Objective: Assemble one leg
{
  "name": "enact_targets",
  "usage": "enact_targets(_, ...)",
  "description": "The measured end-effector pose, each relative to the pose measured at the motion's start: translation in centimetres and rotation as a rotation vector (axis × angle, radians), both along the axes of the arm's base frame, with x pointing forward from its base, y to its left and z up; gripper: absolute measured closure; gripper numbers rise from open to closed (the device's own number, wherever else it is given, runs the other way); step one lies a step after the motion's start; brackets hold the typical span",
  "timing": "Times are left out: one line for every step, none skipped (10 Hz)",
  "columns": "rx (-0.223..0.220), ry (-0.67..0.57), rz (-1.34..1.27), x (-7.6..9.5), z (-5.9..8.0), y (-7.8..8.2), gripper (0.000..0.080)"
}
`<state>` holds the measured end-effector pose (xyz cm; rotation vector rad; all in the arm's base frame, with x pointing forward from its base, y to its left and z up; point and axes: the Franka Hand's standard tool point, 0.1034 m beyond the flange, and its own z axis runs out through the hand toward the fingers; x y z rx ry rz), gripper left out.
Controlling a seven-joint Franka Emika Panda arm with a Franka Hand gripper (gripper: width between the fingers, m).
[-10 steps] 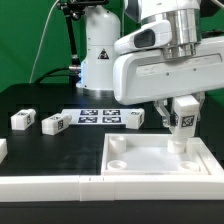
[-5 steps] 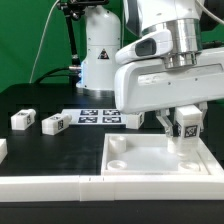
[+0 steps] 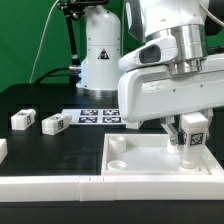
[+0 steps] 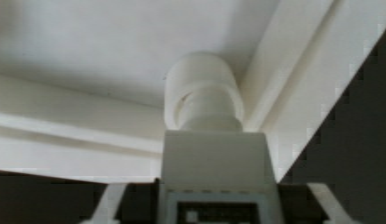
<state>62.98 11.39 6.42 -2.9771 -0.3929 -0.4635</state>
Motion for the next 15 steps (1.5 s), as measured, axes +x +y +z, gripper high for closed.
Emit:
enact_targets(0.0, -0.001, 0.0, -0.05, -0.29, 0.05, 0.0509)
enact_targets(0.0, -0.002, -0.001, -0.13, -0.68, 0.03, 0.0509)
enact_targets(0.0, -0.002, -0.001, -0.25, -0.93, 0.06, 0.0509)
enact_targets(0.0, -0.014, -0.002, -0.2, -0.95, 0.06, 0.0509)
enact_targets(0.0, -0.032, -0.004, -0.19, -0.96, 0.08, 0.0509)
enact_targets(0.0, -0.041, -0.004, -0.22, -0.97, 0.08, 0.0509)
enact_targets(0.0, -0.041, -0.005, -0.2, -0.96, 0.07, 0.0509)
enact_targets(0.0, -0.041, -0.005, -0.2, -0.96, 0.07, 0.0435)
enact_targets(0.0, -0.041, -0.005, -0.2, -0.96, 0.07, 0.0295)
enact_targets(0.0, -0.041, -0.005, -0.2, -0.96, 0.07, 0.0295)
enact_targets(0.0, -0.041, -0.005, -0.2, -0.96, 0.07, 0.0181)
enact_targets(0.0, -0.041, -0.005, -0.2, -0.96, 0.07, 0.0159)
enact_targets(0.0, -0.041, -0.005, -0.2, -0.96, 0.07, 0.0159)
enact_targets(0.0, -0.041, -0.005, -0.2, -0.96, 0.07, 0.0151)
enact_targets(0.0, -0.041, -0.005, -0.2, -0.96, 0.07, 0.0151)
